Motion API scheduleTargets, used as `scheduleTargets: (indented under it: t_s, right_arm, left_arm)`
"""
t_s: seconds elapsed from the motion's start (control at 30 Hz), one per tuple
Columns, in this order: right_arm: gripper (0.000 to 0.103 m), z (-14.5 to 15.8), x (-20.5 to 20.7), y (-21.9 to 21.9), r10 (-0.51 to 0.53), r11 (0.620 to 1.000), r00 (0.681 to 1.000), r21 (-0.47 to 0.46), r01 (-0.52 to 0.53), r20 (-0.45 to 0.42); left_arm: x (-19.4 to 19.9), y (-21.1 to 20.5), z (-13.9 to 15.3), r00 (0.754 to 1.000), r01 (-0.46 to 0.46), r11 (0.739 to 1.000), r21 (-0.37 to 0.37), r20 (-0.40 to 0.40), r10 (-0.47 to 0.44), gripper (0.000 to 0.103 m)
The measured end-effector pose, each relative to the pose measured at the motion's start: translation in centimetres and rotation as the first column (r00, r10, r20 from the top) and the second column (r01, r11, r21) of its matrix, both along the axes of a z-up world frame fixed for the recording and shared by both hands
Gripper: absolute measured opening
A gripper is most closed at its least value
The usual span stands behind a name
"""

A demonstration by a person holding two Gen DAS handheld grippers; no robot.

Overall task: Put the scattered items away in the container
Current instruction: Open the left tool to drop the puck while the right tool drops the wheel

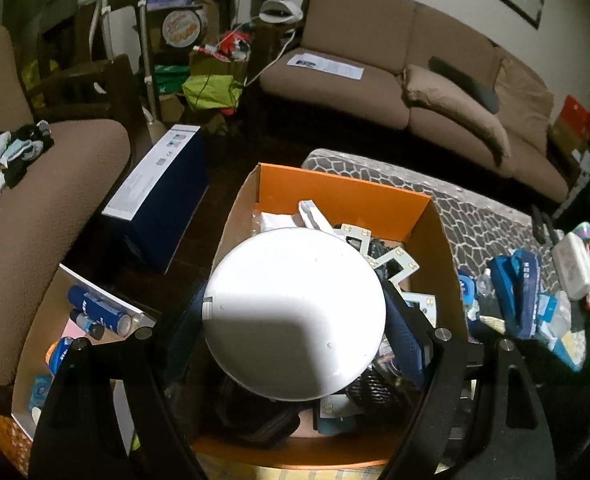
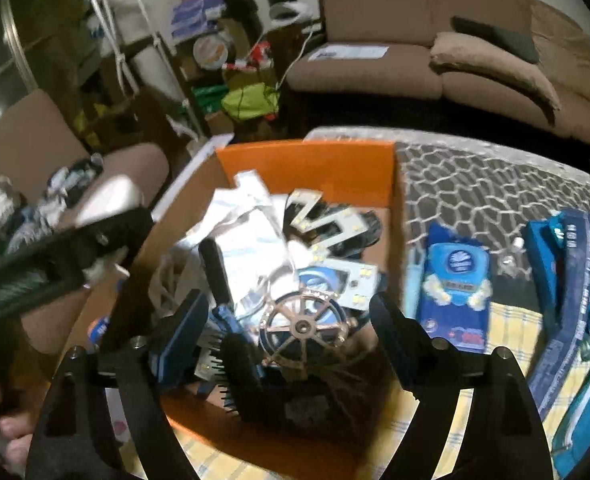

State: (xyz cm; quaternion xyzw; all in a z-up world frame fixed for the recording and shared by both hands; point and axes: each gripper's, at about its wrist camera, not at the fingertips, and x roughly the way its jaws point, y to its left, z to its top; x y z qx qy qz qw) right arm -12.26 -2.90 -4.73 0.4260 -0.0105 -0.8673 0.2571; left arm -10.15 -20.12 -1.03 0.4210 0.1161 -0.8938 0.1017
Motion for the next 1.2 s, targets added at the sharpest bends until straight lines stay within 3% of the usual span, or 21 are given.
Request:
scheduleTargets:
  t_s: [0.3,0.6,0.73,0.83,1.0,1.2]
  right_arm:
    - [0.088,3.3,2.3,6.6,-0.065,0.998,0.997,0.004,0.066,-0.031]
    - [0.088,3.5,4.4,15.3,-0.204,0.979,0.979,0.018,0.204,0.005]
    - [0.088,3.2,5.2,17.8,-0.228,0.973,0.974,0.044,0.228,0.007]
    - [0.088,2.6,5.3,19.2,-0.244,0.969,0.970,0.052,0.242,0.014]
    - [0.088,1.0,3.1,19.8,-0.283,0.958,0.958,0.065,0.280,0.049]
    - [0.088,-2.7,-2.3,15.0,-0.256,0.966,0.955,0.065,0.249,0.150]
  left_arm:
    - [0.2,1.1,0.3,0.999,0.040,0.999,-0.005,0.000,-0.040,0.080]
    - [-0.8,2.6,-0.3,0.994,0.086,0.995,0.041,0.066,-0.088,0.081]
    - [-0.1,3.1,-0.1,0.997,0.041,0.999,0.020,0.065,-0.042,0.099]
    - [0.7,3.9,0.7,0.998,0.060,0.998,0.005,0.030,-0.061,0.101]
    - [1.4,4.3,1.4,0.998,0.067,0.995,0.077,0.009,-0.068,0.101]
    - [1.5,5.2,1.8,0.994,0.109,0.990,0.090,0.017,-0.111,0.101]
